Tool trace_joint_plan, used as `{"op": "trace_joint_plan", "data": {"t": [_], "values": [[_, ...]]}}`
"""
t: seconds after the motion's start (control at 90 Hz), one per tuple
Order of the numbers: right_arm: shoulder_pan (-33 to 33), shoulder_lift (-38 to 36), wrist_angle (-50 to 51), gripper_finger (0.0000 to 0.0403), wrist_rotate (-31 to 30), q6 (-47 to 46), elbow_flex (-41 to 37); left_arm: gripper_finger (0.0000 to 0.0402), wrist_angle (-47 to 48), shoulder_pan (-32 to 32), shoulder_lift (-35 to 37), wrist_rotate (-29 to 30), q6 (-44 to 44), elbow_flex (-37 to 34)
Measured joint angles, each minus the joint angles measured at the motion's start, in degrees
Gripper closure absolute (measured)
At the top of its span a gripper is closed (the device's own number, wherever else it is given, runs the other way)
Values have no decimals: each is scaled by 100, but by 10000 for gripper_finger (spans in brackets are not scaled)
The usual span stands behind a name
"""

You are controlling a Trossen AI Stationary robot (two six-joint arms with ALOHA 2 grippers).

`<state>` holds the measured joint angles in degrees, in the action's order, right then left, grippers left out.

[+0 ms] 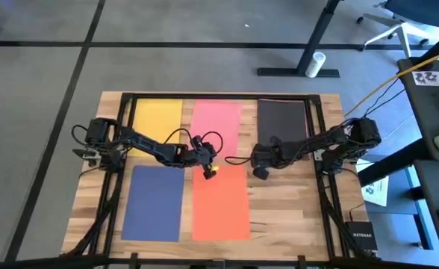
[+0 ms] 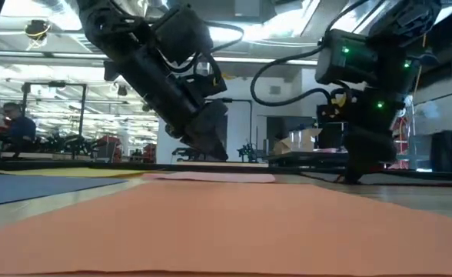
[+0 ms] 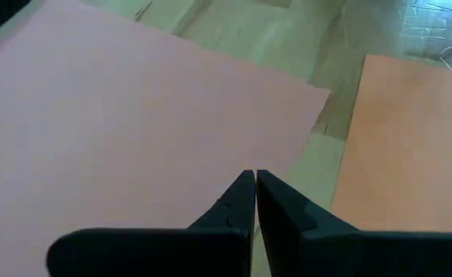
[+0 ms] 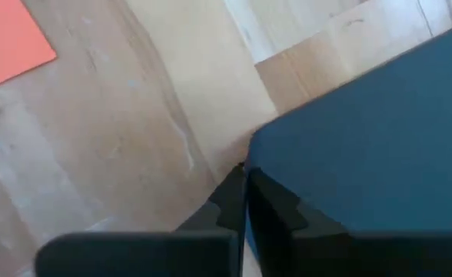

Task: Organize paper
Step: Move the black paper to the bottom right of the table

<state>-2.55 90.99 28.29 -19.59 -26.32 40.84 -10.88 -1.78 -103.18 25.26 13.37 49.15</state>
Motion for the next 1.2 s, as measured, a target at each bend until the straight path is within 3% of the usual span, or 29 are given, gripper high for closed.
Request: {"op": "trace_joint_plan", "data": {"t": [0.356,0.544,0.644,0.844,1.2], "values": [[0,12,213,326,415,6,321,402,7,0,0,0,7,0],[9,12,237,293,225,61,323,402,5,0,0,0,7,0],[11,6,305,309,94,79,326,402,7,0,0,0,8,0],[-4,2,340,394,74,80,330,402,5,0,2,0,-11,0],[-10,-1,534,401,756,-78,334,402,48,0,4,0,-35,0]]}}
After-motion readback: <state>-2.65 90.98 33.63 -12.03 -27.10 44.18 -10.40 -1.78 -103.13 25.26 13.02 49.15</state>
